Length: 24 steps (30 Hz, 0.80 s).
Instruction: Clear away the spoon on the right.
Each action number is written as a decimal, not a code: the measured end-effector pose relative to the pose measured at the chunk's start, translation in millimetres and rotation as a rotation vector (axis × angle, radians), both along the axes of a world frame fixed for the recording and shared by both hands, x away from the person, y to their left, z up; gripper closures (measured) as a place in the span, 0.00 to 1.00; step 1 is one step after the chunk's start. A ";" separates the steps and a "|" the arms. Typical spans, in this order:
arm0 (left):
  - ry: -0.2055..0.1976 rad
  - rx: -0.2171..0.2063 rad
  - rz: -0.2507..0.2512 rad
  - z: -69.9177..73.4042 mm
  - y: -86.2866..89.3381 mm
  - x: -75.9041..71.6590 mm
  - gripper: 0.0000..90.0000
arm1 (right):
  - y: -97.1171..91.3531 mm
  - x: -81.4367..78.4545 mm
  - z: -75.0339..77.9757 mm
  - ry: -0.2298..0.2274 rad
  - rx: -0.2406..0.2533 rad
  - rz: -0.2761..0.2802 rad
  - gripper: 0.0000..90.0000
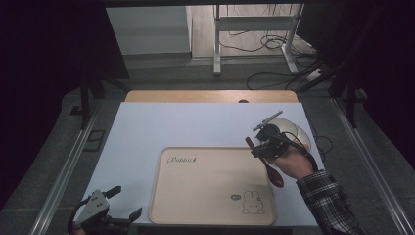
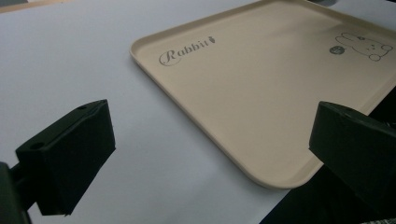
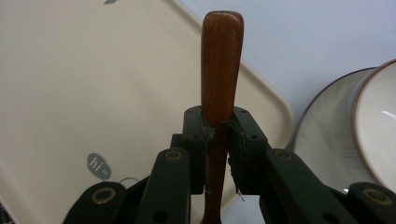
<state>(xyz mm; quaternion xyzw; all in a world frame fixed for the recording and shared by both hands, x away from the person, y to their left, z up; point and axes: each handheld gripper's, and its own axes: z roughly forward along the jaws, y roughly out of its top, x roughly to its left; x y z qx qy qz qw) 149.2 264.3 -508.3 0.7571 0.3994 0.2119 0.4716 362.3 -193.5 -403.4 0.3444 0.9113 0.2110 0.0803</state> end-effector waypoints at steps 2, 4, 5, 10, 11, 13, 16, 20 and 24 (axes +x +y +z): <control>0.000 0.001 0.000 0.0 -0.1 0.0 0.00 | 3.3 -3.7 -2.5 0.004 -0.012 0.006 0.86; 0.000 0.002 0.000 0.0 -0.3 0.0 0.00 | 7.0 -7.9 -4.6 0.011 -0.014 0.013 0.86; 0.000 0.002 -0.001 0.0 -0.3 0.0 0.00 | 9.1 -10.4 -5.8 0.013 -0.017 0.018 0.86; 0.000 0.004 -0.002 0.0 -0.4 0.1 0.00 | 18.1 -20.8 -12.1 0.036 -0.021 0.030 0.86; 0.000 0.005 -0.001 0.0 -0.6 0.2 0.00 | 19.8 -22.6 -13.8 0.043 -0.022 0.033 0.86; 0.001 0.007 -0.001 0.1 -1.1 0.2 0.00 | 22.8 -25.3 -18.0 0.055 -0.023 0.033 0.86; 0.002 0.009 -0.003 0.1 -1.4 0.0 0.00 | 25.6 -28.8 -24.0 0.075 -0.030 0.033 0.86; 0.003 0.008 -0.004 0.0 -1.2 0.4 0.00 | 27.9 -33.9 -30.5 0.099 -0.038 0.033 0.86; 0.002 0.009 -0.006 0.0 -1.4 0.5 0.00 | 30.4 -37.2 -35.1 0.114 -0.036 0.033 0.86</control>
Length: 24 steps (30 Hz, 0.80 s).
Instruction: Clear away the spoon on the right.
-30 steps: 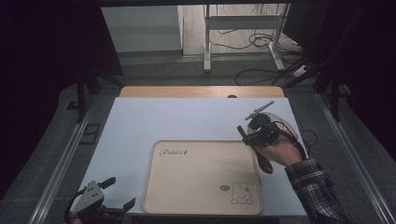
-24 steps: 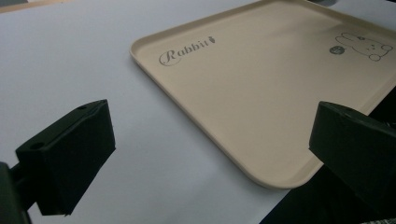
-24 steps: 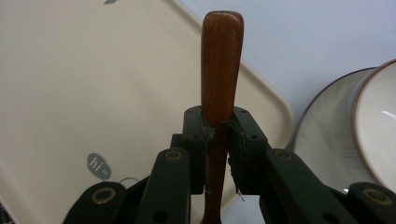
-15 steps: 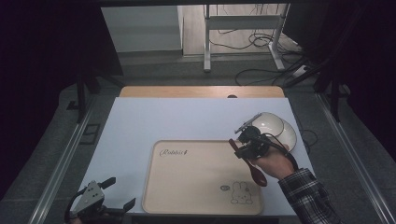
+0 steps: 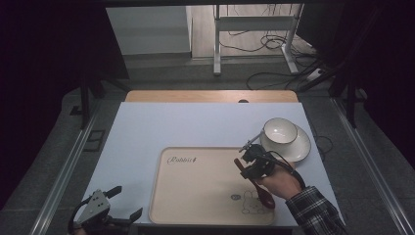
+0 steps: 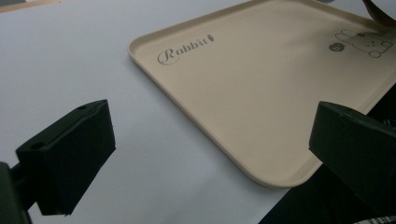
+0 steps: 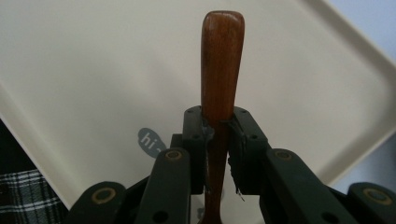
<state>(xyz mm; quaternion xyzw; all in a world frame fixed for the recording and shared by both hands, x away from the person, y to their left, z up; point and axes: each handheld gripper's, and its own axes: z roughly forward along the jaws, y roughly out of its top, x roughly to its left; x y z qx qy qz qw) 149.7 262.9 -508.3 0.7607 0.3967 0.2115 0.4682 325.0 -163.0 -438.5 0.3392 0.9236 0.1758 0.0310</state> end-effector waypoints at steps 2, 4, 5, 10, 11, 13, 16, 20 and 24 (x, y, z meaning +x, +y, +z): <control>0.000 0.001 -0.001 0.0 -0.2 0.0 0.00 | 1.9 -1.0 -3.9 0.005 -0.006 0.000 0.86; 0.000 0.001 -0.001 0.0 -0.2 0.0 0.00 | 3.3 -1.2 -9.2 0.018 -0.004 0.000 0.86; 0.000 0.001 -0.001 0.0 -0.2 0.0 0.00 | 3.8 -1.2 -11.7 0.024 -0.005 -0.003 0.86; 0.000 -0.001 -0.001 0.0 0.1 0.0 0.00 | 6.6 -1.0 -25.2 0.037 -0.002 -0.006 0.86; 0.000 -0.001 -0.001 0.0 0.1 0.0 0.00 | 7.7 -1.1 -28.5 0.038 -0.001 -0.009 0.86; -0.001 -0.001 -0.001 0.0 0.1 -0.1 0.00 | 9.3 -1.1 -33.9 0.037 -0.006 -0.014 0.86; -0.001 -0.003 0.000 -0.1 0.2 -0.1 0.00 | 9.3 -0.1 -38.7 0.037 -0.009 -0.010 0.85; 0.000 -0.002 -0.001 -0.1 0.2 0.1 0.00 | 8.6 0.1 -39.4 0.031 -0.005 -0.004 0.77; 0.000 -0.001 -0.001 0.0 0.0 0.0 0.00 | 8.2 0.0 -32.8 0.012 0.023 -0.004 0.70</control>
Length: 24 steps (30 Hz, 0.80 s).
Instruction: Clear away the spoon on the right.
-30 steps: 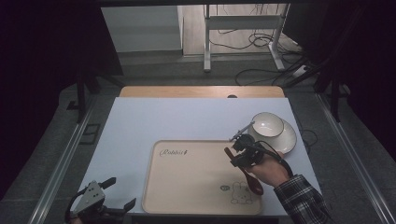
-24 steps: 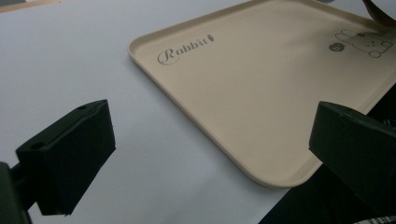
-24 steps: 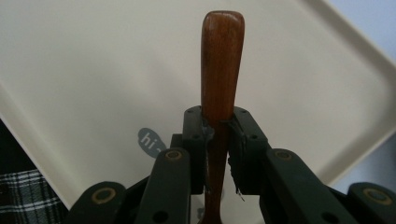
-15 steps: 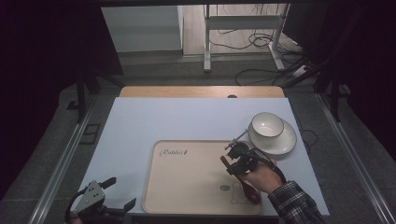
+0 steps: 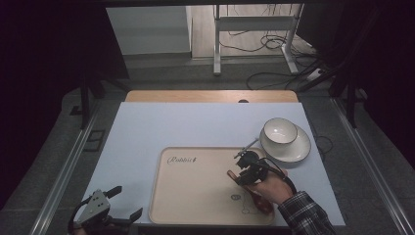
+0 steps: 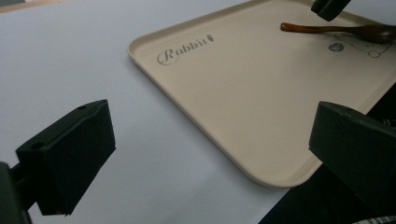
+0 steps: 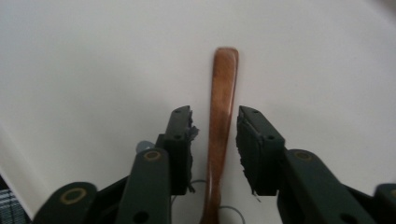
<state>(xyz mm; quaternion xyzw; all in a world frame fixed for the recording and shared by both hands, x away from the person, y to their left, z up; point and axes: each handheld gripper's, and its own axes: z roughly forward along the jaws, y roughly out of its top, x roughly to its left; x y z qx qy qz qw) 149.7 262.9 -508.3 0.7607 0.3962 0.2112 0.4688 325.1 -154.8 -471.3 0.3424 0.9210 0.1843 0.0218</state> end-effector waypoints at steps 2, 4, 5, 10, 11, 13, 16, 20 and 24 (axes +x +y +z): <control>0.000 0.000 0.000 0.0 0.0 0.0 0.00 | 0.4 -0.2 0.9 -0.002 0.007 0.001 0.67; 0.000 0.000 0.000 0.0 0.0 0.0 0.00 | 0.8 -3.3 1.4 -0.024 0.035 0.022 0.66; 0.000 0.000 0.000 0.0 0.1 0.0 0.00 | 1.2 -4.8 0.5 -0.037 0.043 0.032 0.64; 0.000 -0.001 0.000 0.0 0.1 0.0 0.00 | 4.5 -11.3 -3.6 -0.090 0.040 0.065 0.77; 0.000 -0.001 -0.001 0.0 0.1 0.0 0.00 | 5.5 -12.7 -4.6 -0.100 0.041 0.068 0.82; 0.000 0.000 -0.001 0.0 0.1 0.0 0.00 | 6.5 -13.9 -7.2 -0.108 0.038 0.080 0.90; -0.001 -0.001 -0.002 0.0 0.1 -0.1 0.00 | 7.2 -14.8 -11.9 -0.104 0.047 0.090 0.99; -0.001 -0.001 -0.003 -0.1 0.2 0.0 0.00 | 8.8 -17.1 -17.7 -0.109 0.033 0.101 1.00; -0.001 -0.001 -0.002 0.0 0.1 -0.2 0.00 | 8.4 -17.0 -21.1 -0.111 0.020 0.098 1.00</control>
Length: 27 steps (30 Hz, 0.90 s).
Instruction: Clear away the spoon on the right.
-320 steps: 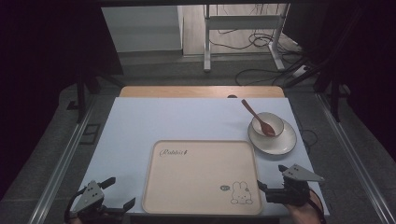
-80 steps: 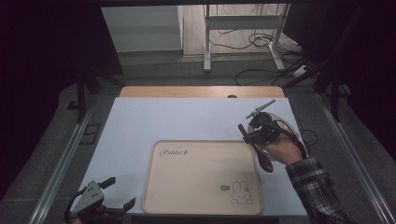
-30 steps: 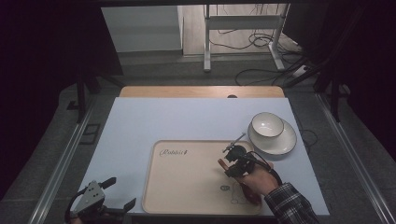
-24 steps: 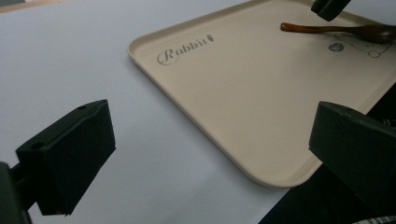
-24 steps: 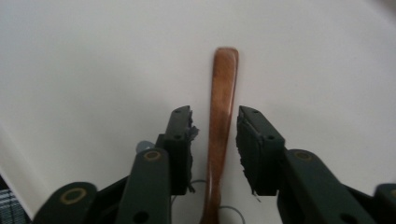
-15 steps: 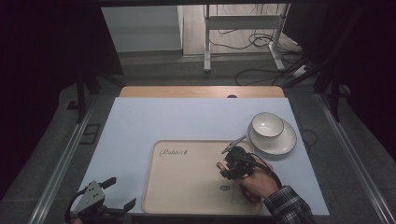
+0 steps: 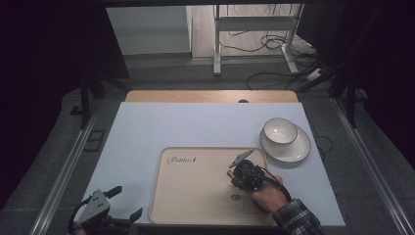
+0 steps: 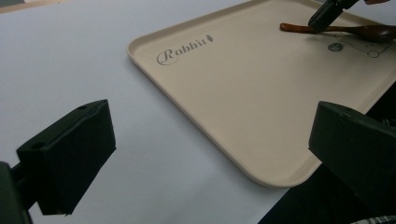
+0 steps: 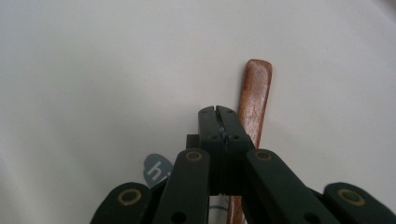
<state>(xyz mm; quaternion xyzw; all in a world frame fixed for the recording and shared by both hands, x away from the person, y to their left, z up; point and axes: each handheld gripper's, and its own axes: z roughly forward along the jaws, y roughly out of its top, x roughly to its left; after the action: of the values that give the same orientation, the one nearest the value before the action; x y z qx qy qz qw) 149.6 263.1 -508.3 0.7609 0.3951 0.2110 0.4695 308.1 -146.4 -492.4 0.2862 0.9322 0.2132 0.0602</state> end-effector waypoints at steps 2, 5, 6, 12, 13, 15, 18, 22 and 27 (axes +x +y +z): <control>0.000 0.000 0.000 0.0 0.0 0.0 0.00 | -0.9 0.8 -1.8 0.000 -0.003 -0.005 1.00; 0.000 0.000 0.000 0.0 0.1 0.0 0.00 | -3.2 2.4 -3.6 0.003 -0.005 -0.011 1.00; 0.000 -0.001 0.001 0.0 0.1 -0.1 0.00 | -3.9 2.6 -4.3 0.002 -0.007 -0.017 1.00; -0.001 0.000 0.001 0.0 0.1 -0.1 0.00 | -10.4 5.8 -6.5 -0.004 -0.010 -0.033 1.00; -0.001 0.000 0.001 0.0 0.1 -0.1 0.00 | -11.7 6.3 -6.6 -0.004 -0.009 -0.040 1.00; 0.000 -0.001 0.001 0.0 0.1 -0.1 0.00 | -15.0 7.8 -6.7 -0.008 -0.007 -0.052 1.00; 0.000 -0.001 0.001 0.0 0.1 0.0 0.00 | -20.9 10.6 -6.5 -0.008 0.000 -0.070 1.00; 0.000 -0.001 0.001 0.0 0.2 -0.1 0.00 | -28.4 14.0 -6.8 -0.010 0.012 -0.101 1.00; 0.000 -0.001 0.001 0.0 0.1 0.0 0.00 | -37.8 18.0 -6.5 -0.017 0.013 -0.127 1.00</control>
<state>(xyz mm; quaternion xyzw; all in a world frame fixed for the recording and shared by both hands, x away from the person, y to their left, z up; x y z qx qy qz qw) 149.5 263.1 -508.4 0.7604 0.3955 0.2111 0.4698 326.0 -184.2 -498.9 0.3435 0.9101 0.2176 0.0797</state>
